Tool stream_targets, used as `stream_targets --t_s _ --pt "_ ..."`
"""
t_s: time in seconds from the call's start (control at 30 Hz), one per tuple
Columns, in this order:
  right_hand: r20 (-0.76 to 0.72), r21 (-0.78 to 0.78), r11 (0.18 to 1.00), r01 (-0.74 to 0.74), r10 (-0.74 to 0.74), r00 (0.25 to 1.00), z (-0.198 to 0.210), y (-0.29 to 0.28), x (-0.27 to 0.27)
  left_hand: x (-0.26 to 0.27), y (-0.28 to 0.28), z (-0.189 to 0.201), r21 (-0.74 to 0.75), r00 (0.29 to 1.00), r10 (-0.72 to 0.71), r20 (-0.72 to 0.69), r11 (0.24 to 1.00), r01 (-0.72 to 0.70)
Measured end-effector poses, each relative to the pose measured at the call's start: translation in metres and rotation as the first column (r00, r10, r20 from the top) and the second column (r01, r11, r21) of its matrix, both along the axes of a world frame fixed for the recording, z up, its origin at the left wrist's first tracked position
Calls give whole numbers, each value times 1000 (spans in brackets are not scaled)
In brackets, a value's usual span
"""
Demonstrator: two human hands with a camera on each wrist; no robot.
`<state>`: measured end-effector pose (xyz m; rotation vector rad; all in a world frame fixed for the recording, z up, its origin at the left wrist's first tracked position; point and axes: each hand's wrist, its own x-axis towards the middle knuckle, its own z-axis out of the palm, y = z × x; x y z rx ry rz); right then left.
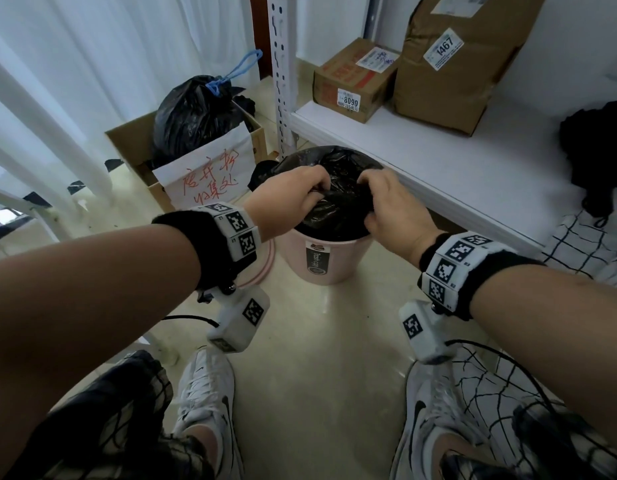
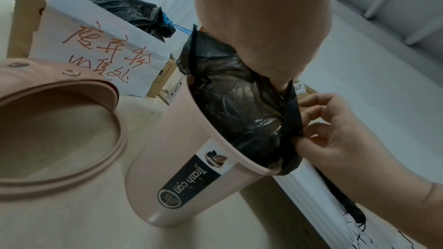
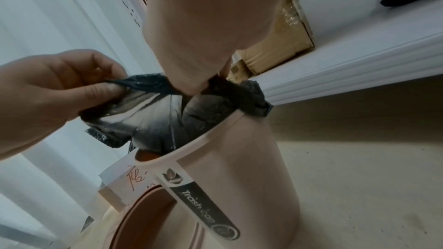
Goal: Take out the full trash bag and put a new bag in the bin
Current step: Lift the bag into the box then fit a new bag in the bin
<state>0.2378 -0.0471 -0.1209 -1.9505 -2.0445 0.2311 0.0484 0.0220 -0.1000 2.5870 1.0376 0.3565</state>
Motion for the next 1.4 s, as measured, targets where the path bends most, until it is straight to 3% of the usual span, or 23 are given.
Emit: stream_targets --t_s 0.1,0.2,0.33,0.4,0.47,0.53,0.6,0.77,0.87,0.93,1.1,1.17,1.23,1.33,1.4 --pt "-27 2 999 49 -49 998 8 3 3 -6 0 0 95 974 -165 -156 979 181" --pt "51 -143 982 -123 131 990 5 1 8 -15 -2 -6 234 876 -290 -386 887 398" --pt "97 -127 979 -159 172 980 -3 -1 3 -20 -8 -20 234 828 -325 -457 854 464" --pt "136 -201 970 -134 163 977 -4 7 -7 -19 -9 -22 206 811 -320 -490 861 464" --pt "75 -396 915 -74 113 991 -1 18 -19 -16 -9 -20 214 803 -306 -512 859 465" --pt "-1 -594 802 -60 75 997 -3 28 -29 -16 -8 -20 235 808 -306 -504 851 469" --pt "-26 -668 739 -83 89 996 -5 33 -34 -19 -7 -22 279 812 -329 -483 821 499" --pt "-184 -605 793 -78 -43 982 -9 44 -28 -29 -4 -24 310 810 -334 -482 800 514" --pt "-73 -407 910 74 -113 991 -12 51 -21 -32 -5 -23 291 801 -338 -495 804 519" --pt "-35 -311 940 138 -156 987 -16 52 -20 -29 -6 -23 287 781 -343 -522 792 540" --pt "-23 -542 840 23 -43 999 -31 44 -24 -12 -15 -23 48 596 -391 -702 808 587" --pt "-94 -499 866 -27 -24 995 -29 37 -25 -8 -16 -25 -13 559 -387 -733 830 558" --pt "-94 -496 863 -95 55 994 -23 27 -23 -6 -15 -29 -104 550 -386 -740 875 473" --pt "93 -633 756 -165 286 954 -16 12 -20 -8 -15 -30 -341 513 -435 -740 900 271" --pt "150 -647 744 -167 339 929 -12 8 -16 -10 -15 -26 -373 583 -412 -700 907 192"
